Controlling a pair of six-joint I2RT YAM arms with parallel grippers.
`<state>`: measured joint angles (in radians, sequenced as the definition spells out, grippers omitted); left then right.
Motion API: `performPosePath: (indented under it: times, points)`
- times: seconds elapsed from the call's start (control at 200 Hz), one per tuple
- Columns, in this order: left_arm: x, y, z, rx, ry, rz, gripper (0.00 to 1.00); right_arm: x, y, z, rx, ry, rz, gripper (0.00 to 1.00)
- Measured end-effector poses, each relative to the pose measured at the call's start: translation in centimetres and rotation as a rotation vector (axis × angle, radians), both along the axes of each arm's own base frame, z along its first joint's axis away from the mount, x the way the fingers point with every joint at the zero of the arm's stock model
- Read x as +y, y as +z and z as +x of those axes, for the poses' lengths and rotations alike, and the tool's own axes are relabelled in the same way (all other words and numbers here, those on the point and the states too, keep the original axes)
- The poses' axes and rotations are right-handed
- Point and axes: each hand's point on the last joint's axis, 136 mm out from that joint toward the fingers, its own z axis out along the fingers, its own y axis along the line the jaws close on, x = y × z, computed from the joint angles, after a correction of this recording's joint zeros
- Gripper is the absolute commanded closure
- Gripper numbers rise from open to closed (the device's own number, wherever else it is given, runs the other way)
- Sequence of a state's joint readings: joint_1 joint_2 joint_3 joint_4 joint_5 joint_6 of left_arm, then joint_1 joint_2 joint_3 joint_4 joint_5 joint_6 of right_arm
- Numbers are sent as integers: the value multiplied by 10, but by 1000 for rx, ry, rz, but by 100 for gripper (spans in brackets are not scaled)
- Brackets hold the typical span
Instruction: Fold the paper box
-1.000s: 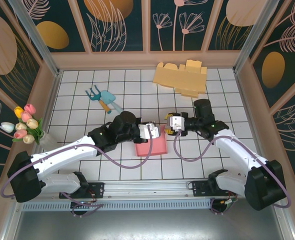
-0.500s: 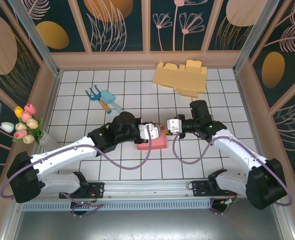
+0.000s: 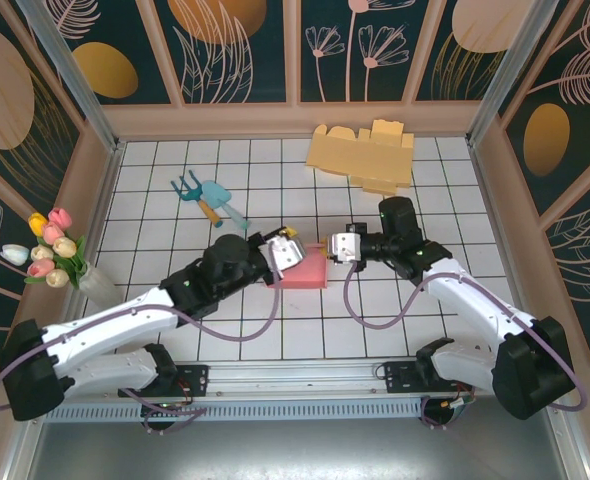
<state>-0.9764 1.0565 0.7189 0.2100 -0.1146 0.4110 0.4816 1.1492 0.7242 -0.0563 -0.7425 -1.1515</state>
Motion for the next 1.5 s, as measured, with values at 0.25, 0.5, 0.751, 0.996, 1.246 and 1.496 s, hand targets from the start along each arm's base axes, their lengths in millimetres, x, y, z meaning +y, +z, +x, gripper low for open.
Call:
performPosePath:
  times: [0.25,0.5,0.751,0.996,1.246,1.496]
  points:
    - [104,72,8,110,420,-594,51,-3,-4,11,9,-59,-16,100]
    - [167,57,44,243,789,-837,32,-4,-11,11,-8,-76,-35,100]
    - [109,3,87,465,830,-689,27,-3,-14,12,-36,-89,-41,100]
    - [109,-35,96,543,887,-628,27,-6,-9,21,-69,-113,-19,100]
    - [92,-63,94,683,823,-607,27,-6,-14,20,-71,-115,-15,100]
    - [77,-81,88,868,846,-634,28,-8,-15,22,-92,-133,-11,100]
